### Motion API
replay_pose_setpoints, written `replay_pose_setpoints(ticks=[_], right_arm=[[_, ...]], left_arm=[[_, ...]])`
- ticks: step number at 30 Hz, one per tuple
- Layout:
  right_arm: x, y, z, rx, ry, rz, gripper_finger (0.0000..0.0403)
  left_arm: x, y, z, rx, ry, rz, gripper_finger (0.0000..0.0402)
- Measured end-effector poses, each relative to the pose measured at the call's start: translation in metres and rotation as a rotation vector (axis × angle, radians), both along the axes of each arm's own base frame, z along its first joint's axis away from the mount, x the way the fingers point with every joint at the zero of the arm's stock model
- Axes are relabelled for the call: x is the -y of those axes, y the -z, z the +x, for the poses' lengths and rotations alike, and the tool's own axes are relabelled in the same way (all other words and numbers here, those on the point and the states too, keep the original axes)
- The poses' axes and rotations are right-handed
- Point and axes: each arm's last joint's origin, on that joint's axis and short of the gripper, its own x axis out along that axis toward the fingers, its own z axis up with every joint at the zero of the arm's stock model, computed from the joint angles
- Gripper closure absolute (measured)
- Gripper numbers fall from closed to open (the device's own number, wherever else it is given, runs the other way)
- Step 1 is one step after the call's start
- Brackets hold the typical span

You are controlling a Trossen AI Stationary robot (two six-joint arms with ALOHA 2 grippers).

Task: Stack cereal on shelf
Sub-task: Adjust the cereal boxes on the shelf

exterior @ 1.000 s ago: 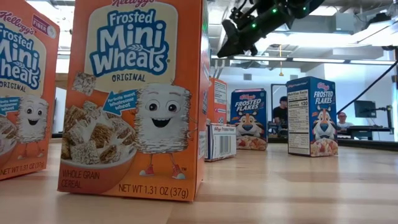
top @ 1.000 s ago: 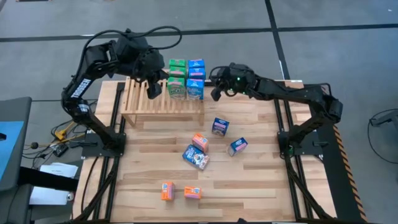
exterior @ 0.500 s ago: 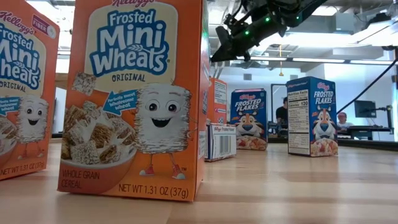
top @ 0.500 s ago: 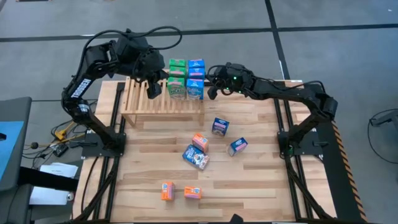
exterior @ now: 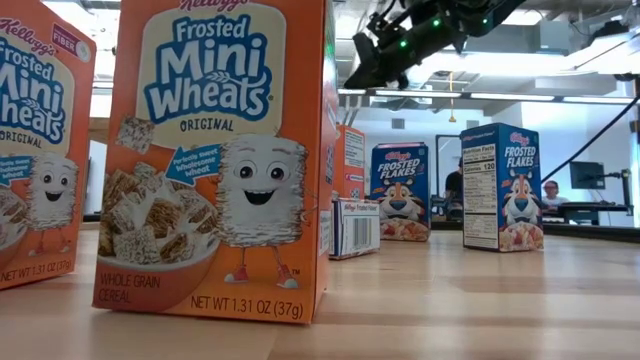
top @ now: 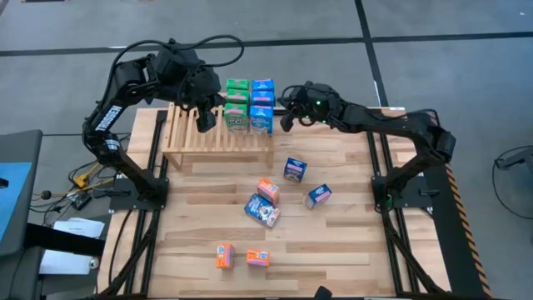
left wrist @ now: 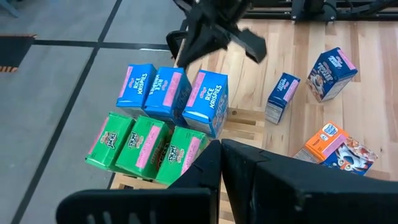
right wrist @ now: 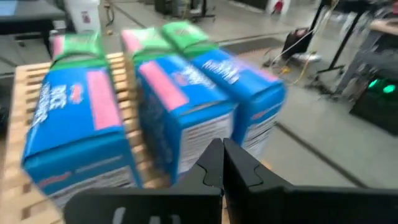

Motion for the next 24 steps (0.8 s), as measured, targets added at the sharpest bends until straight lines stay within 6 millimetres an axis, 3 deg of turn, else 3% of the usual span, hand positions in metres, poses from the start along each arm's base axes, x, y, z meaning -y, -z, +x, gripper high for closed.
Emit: replay_pose_setpoints(ticks=[5, 24], right_arm=[[0.01, -0.003, -0.006, 0.011, 0.078, -0.029, 0.0386], [0.031, 0.025, 0.015, 0.034, 0.09, -0.034, 0.0386]], left_arm=[[0.0, 0.0, 0.0, 0.0, 0.0, 0.0, 0.0401], [0.0, 0.0, 0.0, -0.012, 0.015, 0.016, 0.0402]])
